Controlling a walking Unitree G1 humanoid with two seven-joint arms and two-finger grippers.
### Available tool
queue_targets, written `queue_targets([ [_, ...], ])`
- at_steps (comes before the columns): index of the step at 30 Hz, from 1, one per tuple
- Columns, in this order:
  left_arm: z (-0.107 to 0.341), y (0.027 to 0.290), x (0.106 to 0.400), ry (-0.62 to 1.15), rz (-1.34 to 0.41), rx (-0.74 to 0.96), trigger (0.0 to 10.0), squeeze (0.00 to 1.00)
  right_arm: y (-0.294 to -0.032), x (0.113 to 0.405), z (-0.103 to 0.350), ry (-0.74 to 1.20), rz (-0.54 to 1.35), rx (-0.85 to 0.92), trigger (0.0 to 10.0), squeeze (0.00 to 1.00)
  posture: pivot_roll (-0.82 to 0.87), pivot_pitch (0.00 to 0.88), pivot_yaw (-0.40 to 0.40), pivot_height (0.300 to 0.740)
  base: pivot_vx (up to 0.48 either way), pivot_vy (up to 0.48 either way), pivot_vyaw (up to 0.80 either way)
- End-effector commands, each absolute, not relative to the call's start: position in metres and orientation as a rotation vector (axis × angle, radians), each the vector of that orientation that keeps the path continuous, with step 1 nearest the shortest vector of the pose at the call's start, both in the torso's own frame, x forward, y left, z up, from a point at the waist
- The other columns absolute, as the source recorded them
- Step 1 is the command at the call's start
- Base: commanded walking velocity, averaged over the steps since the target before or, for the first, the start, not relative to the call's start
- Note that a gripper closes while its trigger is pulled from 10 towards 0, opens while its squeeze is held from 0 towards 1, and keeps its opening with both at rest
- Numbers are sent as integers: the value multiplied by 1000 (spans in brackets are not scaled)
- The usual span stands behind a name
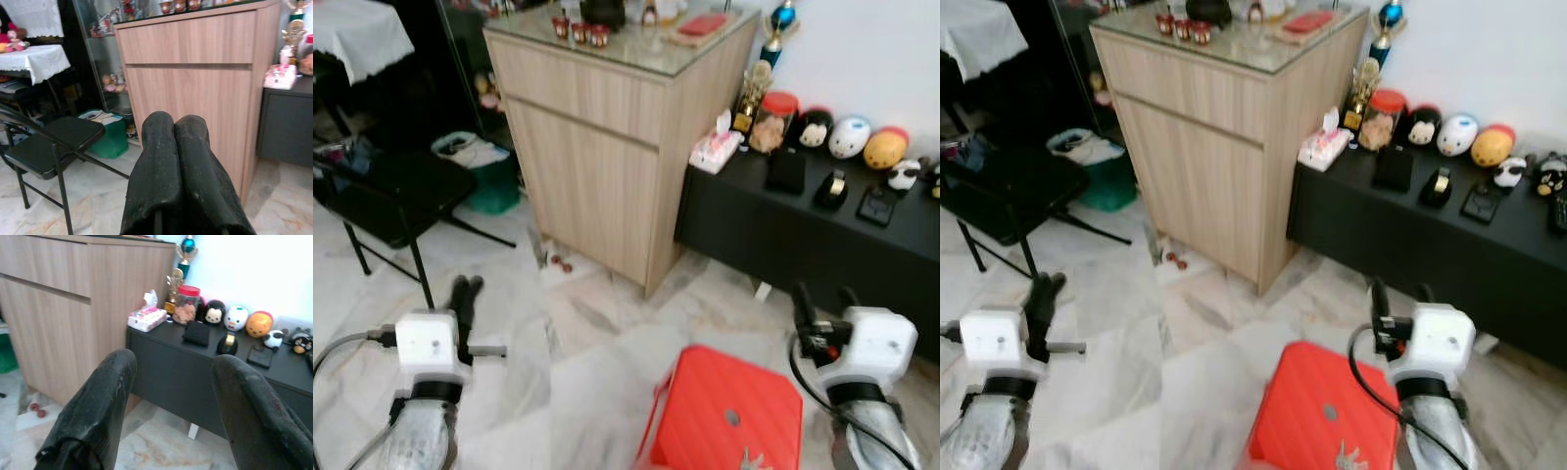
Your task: Hang keys on a hook
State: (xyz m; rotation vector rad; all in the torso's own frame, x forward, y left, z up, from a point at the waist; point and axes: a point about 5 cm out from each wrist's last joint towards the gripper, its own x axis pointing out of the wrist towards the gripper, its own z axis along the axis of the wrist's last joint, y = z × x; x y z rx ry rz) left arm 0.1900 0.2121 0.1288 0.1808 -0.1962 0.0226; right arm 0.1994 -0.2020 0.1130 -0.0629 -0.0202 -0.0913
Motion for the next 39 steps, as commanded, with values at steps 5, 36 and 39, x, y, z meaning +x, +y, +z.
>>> queue_targets([
  [5, 134, 219, 185, -136, 66, 185, 10000, 0, -213, 208, 118, -23, -105, -83, 10000, 0, 12, 8, -36, 740, 0, 0, 0],
  [36, 116, 285, 336, 266, -144, 1566, 10000, 0, -253, 355, 99, 317, 184, -1375, 10000, 0, 62, 40, -46, 740, 0, 0, 0],
  [39, 119, 282, 339, 236, -116, 1518, 10000, 0, -250, 358, 104, 292, 114, -1124, 10000, 0, 64, 37, -46, 740, 0, 0, 0],
])
